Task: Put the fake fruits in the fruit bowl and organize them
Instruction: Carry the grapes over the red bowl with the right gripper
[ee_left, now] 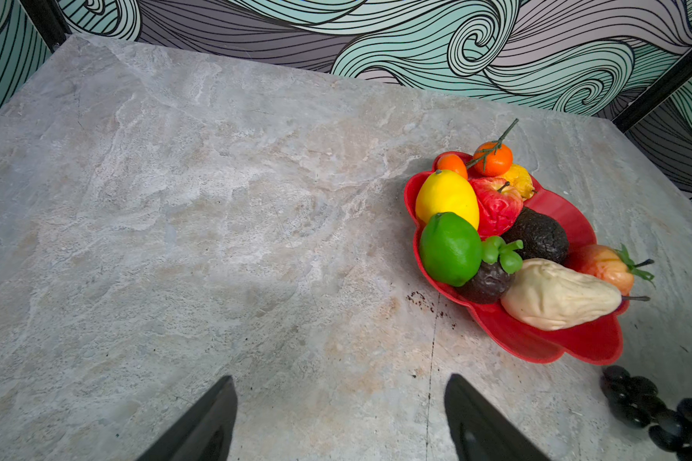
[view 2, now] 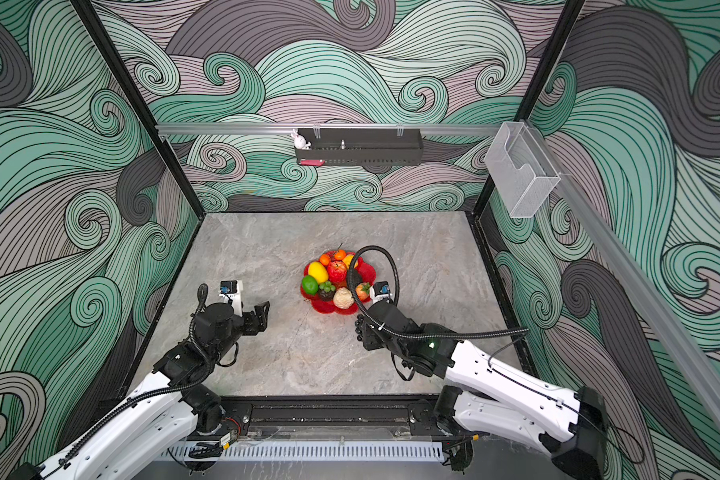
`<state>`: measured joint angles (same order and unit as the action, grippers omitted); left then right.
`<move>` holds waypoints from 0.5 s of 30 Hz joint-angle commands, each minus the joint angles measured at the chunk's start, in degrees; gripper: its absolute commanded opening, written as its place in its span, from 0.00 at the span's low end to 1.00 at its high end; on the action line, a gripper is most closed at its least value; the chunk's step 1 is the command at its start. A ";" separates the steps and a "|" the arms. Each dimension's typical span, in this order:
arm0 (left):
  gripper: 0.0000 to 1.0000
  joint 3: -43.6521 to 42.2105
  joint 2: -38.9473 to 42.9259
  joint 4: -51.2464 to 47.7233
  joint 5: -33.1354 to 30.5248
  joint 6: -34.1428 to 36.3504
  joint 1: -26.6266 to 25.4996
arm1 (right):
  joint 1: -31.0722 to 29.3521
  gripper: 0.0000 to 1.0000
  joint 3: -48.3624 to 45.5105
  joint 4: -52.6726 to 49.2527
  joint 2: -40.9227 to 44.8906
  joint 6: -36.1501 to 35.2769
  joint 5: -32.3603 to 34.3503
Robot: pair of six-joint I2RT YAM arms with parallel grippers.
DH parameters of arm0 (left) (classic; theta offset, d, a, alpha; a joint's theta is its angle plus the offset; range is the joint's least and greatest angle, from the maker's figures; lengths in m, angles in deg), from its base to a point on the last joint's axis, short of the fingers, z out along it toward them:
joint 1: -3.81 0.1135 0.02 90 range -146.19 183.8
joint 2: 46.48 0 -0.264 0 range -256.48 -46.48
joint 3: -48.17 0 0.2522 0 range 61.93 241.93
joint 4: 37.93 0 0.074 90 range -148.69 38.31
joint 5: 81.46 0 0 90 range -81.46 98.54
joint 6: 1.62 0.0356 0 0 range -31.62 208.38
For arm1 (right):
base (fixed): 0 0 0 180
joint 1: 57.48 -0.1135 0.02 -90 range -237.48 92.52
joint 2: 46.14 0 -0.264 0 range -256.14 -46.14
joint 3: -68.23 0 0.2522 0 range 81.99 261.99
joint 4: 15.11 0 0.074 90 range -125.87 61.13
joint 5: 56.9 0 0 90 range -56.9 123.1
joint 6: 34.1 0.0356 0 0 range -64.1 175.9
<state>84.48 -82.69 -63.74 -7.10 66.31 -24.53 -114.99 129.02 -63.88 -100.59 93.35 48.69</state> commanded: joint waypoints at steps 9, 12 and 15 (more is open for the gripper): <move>0.84 1.00 -1.30 1.17 1.66 0.53 -0.41 | 0.24 0.00 9.14 -0.51 -4.07 -4.37 -3.66; 0.84 0.92 -1.27 1.24 1.66 0.46 -0.41 | 0.26 0.00 10.87 -0.29 -5.32 -4.88 -4.88; 0.84 0.92 -1.28 1.24 1.66 0.53 -0.41 | 0.28 0.00 12.80 0.28 -6.72 -5.18 -6.59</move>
<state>84.48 -83.89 -63.50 -5.76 66.33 -24.53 -114.99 139.07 -64.36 -106.69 89.38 44.10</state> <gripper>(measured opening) 0.840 0.052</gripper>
